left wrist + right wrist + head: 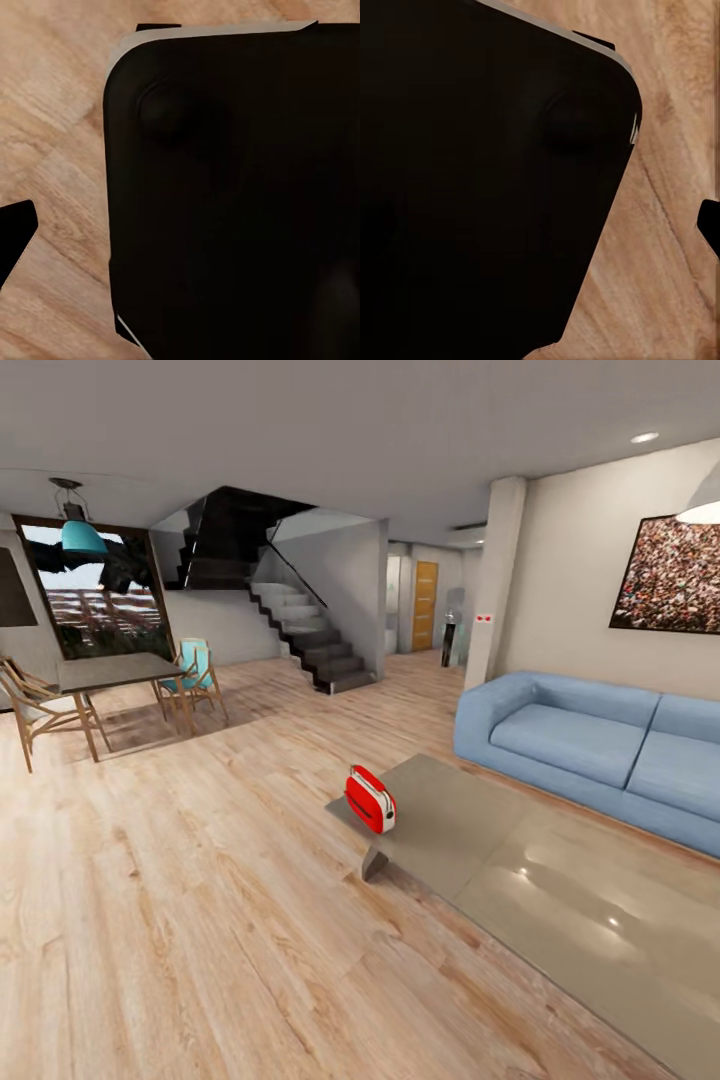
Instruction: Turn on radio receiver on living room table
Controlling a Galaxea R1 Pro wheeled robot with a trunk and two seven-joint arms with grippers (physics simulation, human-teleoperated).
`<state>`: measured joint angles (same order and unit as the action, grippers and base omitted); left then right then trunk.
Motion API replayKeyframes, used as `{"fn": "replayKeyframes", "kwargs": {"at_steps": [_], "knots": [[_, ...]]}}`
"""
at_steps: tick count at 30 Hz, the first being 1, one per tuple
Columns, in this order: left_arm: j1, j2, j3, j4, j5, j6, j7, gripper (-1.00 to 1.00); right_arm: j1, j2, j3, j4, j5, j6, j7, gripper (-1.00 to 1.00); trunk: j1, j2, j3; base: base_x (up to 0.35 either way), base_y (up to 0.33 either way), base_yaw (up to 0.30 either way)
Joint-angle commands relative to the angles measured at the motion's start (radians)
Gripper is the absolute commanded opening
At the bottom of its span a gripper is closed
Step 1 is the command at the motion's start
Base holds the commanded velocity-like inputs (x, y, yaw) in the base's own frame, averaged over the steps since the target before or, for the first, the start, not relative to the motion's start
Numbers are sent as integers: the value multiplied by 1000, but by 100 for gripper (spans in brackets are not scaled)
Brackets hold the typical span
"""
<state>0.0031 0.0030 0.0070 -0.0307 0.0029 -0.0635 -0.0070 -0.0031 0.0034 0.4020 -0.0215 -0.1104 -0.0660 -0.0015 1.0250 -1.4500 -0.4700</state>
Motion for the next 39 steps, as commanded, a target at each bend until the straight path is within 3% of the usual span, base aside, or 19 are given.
{"fn": "replayKeyframes", "kwargs": {"at_steps": [1, 5, 39], "knots": [[0, 1, 0, 0, 0, 1, -7, 100, 0, 0, 0, 0, 0, 0, 0, 100, 0, 0, 0, 293, 0, 2], [0, 2, 1, 0, 0, 2, -36, 100, 0, -1, 3, 0, 1, 0, 0, 100, 0, 0, 0, 316, 0, 0], [0, 2, 2, 0, 0, 2, -38, 100, 0, 1, 3, 0, 0, -12, 0, 100, 0, 0, 0, 323, 0, 0]]}}
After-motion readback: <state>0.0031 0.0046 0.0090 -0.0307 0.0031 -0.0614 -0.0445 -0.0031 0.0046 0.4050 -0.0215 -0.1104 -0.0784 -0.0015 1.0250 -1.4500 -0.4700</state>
